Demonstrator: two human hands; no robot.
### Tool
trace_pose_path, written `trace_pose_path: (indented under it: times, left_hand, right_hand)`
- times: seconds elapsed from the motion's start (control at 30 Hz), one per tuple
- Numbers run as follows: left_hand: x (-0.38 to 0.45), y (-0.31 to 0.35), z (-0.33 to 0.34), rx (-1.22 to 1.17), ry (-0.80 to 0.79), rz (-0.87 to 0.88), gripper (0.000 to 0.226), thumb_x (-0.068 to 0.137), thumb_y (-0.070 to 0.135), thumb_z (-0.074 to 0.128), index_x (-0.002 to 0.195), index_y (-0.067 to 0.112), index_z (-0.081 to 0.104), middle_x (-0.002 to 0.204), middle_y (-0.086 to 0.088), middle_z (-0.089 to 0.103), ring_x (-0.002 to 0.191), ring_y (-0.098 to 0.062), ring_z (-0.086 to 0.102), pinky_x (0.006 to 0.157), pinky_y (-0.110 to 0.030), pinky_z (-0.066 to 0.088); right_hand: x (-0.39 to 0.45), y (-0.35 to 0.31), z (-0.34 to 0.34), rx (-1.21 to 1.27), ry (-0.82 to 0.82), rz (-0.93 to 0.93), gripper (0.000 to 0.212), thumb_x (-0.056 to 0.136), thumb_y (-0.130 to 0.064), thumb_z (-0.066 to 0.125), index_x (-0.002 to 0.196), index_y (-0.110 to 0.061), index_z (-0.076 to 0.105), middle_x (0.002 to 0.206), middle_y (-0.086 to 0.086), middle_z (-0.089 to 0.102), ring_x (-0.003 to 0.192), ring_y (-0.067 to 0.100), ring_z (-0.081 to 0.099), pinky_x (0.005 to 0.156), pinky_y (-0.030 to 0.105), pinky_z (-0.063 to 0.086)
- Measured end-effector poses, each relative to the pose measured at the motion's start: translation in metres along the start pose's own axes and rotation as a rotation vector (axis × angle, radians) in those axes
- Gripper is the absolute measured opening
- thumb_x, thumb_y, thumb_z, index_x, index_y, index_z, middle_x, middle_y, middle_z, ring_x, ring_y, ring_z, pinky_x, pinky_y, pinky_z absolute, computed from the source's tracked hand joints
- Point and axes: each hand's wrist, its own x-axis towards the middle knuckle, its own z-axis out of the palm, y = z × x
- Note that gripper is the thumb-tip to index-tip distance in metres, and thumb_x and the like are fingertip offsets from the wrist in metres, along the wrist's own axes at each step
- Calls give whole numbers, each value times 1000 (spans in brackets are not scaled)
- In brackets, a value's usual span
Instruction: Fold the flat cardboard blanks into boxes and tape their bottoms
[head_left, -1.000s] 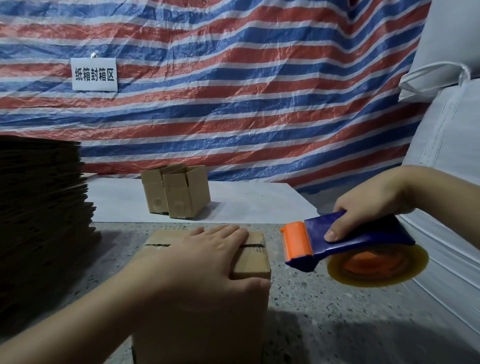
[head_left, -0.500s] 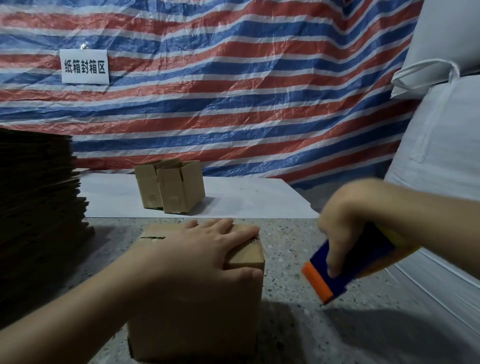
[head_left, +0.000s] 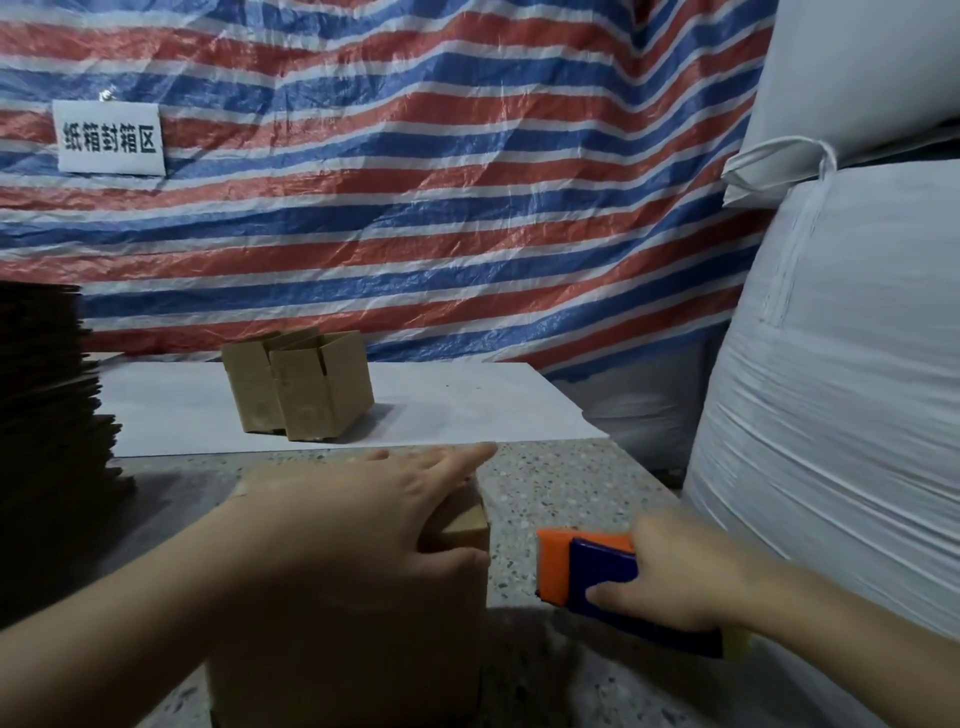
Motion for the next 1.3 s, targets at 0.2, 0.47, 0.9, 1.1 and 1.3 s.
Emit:
trace_pose_path:
  times: [0.2, 0.47, 0.9, 1.1, 1.3]
  left_hand:
    - [2, 2, -1, 43, -41, 64, 64, 80, 85, 29, 136, 66, 5, 161, 24, 0, 149, -16, 17, 115, -45, 21]
    - [1, 7, -4, 3, -36, 65, 65, 84, 83, 33, 141, 56, 17, 159, 20, 12, 144, -15, 25, 115, -43, 23]
    - [-9, 10, -7, -263, 58, -1, 92, 77, 86, 34, 150, 53, -11, 164, 14, 12, 145, -14, 28, 116, -38, 27]
    - [-38, -26, -17, -383, 201, -150, 97, 65, 95, 7, 150, 50, 15, 160, 19, 22, 142, -5, 27, 113, -29, 22]
    - [-49, -72, -9, -450, 140, -541, 61, 96, 65, 28, 144, 31, 41, 148, 0, 47, 132, -20, 46, 109, -37, 34]
  right_hand:
    - [-8, -13, 22, 55, 106, 36, 61, 75, -83, 56, 74, -22, 53, 70, -5, 59, 61, 10, 57, 47, 28, 35]
    - [-18, -24, 52, 59, 245, 58, 64, 75, -81, 52, 109, -28, 63, 110, -4, 69, 102, 17, 66, 82, 31, 52]
    - [-15, -46, 52, 174, 105, 316, 90, 56, -98, 41, 117, -36, 62, 107, -8, 68, 97, 14, 64, 88, 31, 51]
    - [-33, -59, 15, 99, 385, 236, 95, 71, -91, 1, 114, -28, 58, 121, -4, 68, 111, 18, 63, 92, 35, 46]
    - [-28, -117, -46, 1166, 181, -26, 63, 88, -81, 29, 131, -39, 47, 120, -22, 54, 106, 0, 49, 96, 34, 41]
